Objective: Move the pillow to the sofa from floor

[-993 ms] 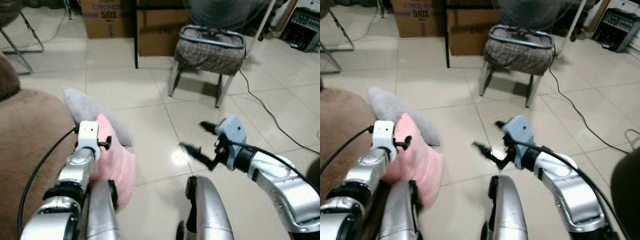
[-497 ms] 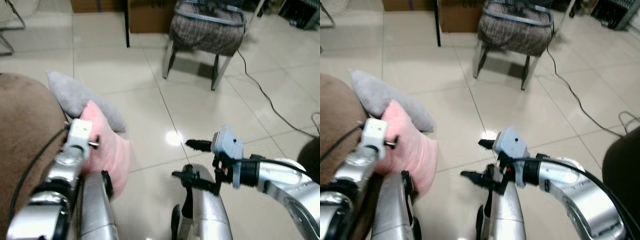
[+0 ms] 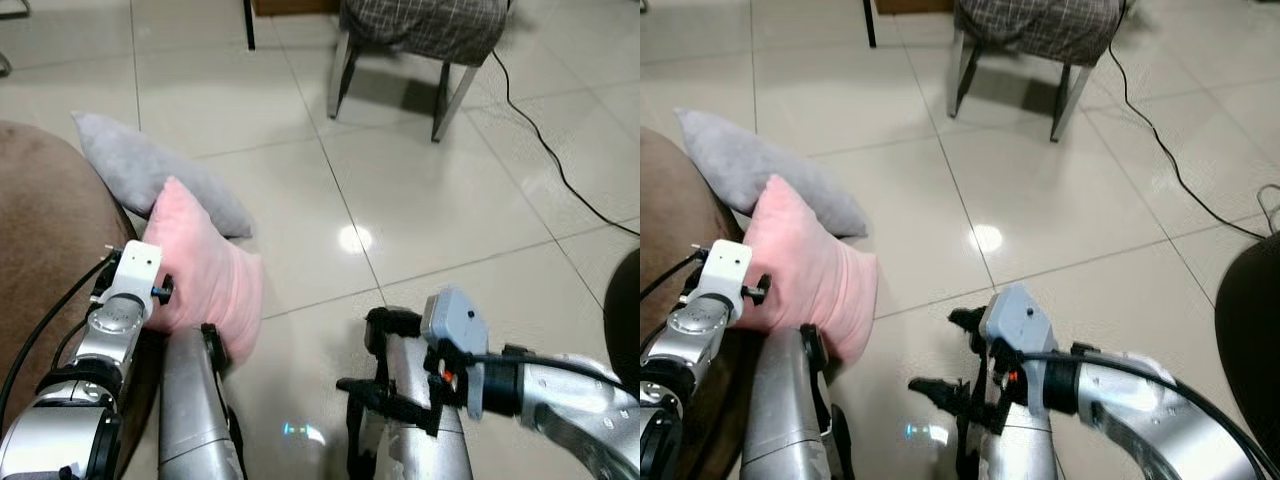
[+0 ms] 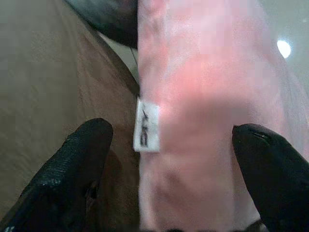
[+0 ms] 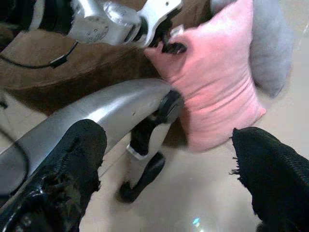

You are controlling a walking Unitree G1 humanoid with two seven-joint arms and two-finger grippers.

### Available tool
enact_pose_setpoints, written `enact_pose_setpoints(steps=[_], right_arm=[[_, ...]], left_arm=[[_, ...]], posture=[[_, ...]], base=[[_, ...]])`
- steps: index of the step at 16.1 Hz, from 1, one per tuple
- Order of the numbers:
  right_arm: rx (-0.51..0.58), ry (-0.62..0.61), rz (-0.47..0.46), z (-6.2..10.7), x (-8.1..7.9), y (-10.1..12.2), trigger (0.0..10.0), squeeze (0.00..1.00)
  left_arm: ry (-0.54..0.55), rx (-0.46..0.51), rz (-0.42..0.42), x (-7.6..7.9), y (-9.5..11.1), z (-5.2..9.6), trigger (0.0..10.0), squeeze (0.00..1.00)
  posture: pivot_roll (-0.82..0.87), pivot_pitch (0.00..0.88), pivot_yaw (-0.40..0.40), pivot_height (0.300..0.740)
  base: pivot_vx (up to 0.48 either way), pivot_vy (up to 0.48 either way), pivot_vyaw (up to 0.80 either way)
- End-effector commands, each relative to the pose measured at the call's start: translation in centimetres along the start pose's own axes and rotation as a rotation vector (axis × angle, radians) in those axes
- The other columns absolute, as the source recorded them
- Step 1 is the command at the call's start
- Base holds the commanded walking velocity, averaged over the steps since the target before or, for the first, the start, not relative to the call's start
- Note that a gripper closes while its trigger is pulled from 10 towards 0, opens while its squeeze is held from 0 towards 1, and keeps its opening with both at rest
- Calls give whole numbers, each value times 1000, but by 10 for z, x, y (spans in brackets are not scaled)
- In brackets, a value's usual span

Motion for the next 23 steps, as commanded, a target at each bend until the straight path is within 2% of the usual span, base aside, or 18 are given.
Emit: enact_pose_setpoints(steps=[1, 4, 6, 9, 10, 11, 12, 13, 19, 23], right_arm=[[-13, 5, -7, 8, -5, 1, 10000, 0], [-47, 8, -13, 17, -6, -1, 10000, 0], [-66, 19, -23, 22, -6, -3, 10000, 0], [-71, 35, -27, 22, -10, -3, 10000, 0], [-70, 39, -29, 20, -11, -2, 10000, 0], [-70, 40, -30, 20, -11, -2, 10000, 0], [-68, 41, -32, 19, -12, -1, 10000, 0], [-65, 41, -33, 18, -12, -1, 10000, 0], [-83, 12, -42, 16, -10, -5, 10000, 0], [-101, -9, -52, 21, -5, -18, 10000, 0]], left_arm=[[33, -65, 15, -4, -20, 4, 10000, 0], [40, -111, 20, -4, -35, 8, 10000, 0], [-26, -161, 21, 6, -50, 12, 10000, 0], [-75, -195, 24, 10, -59, 15, 10000, 0], [-75, -201, 19, 7, -61, 16, 4667, 0], [-75, -201, 21, 7, -61, 16, 4667, 0], [-73, -200, 17, 5, -61, 16, 2549, 0], [-68, -202, 11, 2, -60, 16, 0, 0], [-73, -212, 3, 0, -64, 17, 0, 0], [-75, -226, 13, -1, -72, 21, 0, 0]], posture=[[-193, 302, -81, 490], [-230, 308, -122, 490], [-232, 303, -142, 490], [-229, 295, -148, 490], [-227, 298, -148, 490], [-227, 298, -148, 490], [-227, 300, -145, 490], [-226, 300, -142, 490], [-215, 296, -124, 490], [-203, 279, -110, 490]], base=[[0, 0, 0], [0, 0, 0], [0, 0, 0], [0, 0, 0], [0, 0, 0], [0, 0, 0], [0, 0, 0], [0, 0, 0], [0, 0, 0], [0, 0, 0]])
Point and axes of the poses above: a point about 5 cm out from each wrist's last joint towards the gripper, its own z axis pointing back from the gripper into the wrist, its own y axis along the axis of the wrist's last joint, x = y × z, the point moved 2 cm from there along -z, pointing out of the wrist towards the gripper, and after that the axes turned 4 degrees about z, right-handed, at the moved point
